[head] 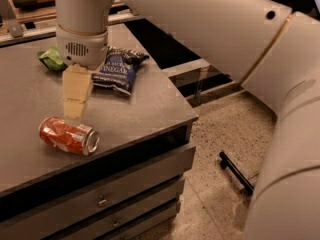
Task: Place coke can upright
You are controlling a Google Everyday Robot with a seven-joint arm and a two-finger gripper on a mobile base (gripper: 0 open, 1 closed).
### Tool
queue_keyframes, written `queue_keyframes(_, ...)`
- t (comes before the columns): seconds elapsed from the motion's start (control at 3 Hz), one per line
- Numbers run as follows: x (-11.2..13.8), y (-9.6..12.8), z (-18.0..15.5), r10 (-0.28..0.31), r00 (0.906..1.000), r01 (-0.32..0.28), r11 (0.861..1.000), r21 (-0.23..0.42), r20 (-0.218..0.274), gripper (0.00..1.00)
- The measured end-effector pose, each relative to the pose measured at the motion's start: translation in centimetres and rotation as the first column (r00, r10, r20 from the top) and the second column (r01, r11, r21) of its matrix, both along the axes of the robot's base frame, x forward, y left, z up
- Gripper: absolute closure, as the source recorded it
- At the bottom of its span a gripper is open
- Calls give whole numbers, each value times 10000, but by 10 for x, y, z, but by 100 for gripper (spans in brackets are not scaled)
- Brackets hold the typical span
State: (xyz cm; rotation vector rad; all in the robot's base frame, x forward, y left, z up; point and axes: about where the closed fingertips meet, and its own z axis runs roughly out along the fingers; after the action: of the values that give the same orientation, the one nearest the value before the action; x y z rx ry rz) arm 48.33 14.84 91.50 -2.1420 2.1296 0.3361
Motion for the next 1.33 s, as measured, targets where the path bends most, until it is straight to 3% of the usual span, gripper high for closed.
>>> queue_keyframes(0.33, -14, 16, 0, -1254, 9917, 1257, 9921, -59, 293, 0)
queue_keyframes(0.67, -30, 41, -10, -1508, 9822, 1524, 9883, -63, 1120, 0)
queue_keyframes(1.0, -36, 65, -20, -1149, 9788, 1238, 9914, -431, 1695, 0)
queue_keyframes(1.33, -36, 79, -37, -1027, 9780, 1227, 9871, -1029, 1813, 0)
